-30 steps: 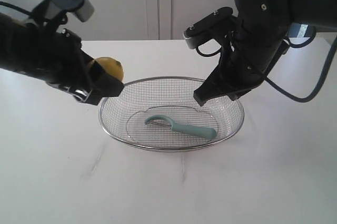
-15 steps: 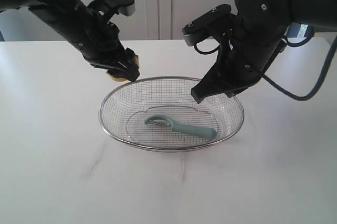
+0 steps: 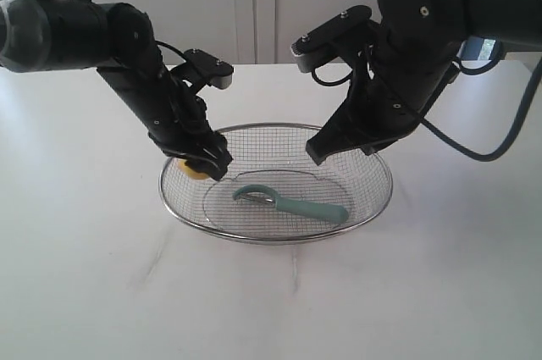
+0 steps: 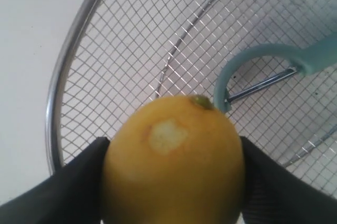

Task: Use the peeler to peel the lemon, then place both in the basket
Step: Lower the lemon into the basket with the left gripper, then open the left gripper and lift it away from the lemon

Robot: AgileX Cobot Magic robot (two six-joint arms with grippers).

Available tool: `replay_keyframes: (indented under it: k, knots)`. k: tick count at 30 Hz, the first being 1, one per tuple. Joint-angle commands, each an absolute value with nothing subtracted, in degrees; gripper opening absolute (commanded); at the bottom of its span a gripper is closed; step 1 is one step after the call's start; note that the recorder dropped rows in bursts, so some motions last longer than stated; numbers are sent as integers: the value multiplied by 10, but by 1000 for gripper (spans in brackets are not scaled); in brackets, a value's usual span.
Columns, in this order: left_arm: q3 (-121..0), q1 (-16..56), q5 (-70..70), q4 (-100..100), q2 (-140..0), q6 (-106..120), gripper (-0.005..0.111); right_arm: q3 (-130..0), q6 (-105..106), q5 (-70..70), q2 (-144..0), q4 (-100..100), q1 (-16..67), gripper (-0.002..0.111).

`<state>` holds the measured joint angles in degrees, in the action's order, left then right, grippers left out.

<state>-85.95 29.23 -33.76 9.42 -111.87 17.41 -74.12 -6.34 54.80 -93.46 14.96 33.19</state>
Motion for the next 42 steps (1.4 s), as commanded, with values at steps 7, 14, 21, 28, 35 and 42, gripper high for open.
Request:
replay_keyframes:
  k: [7,14,21,28,35,42]
  knots:
    - [-864,294,-325,100,-1146,170,1,-736,-64,536,-928,149,331,0]
    - [-864,294,-323,101,-1146,170,30,-736,-64,536,-928,149,331,0]
    - [-864,294,-328,101,-1146,170,79,-736,-64,536,-928,149,331,0]
    - [-864,294,-326,110,-1146,169,94,-736,-64,536,-928,149,331,0]
    - [-866,294,-341,134,-1144,167,87,-736,-64,536,-928,149,331,0]
    - [-895,294,-392,139,-1121,167,31,-736,-64,536,-928,149,331,0]
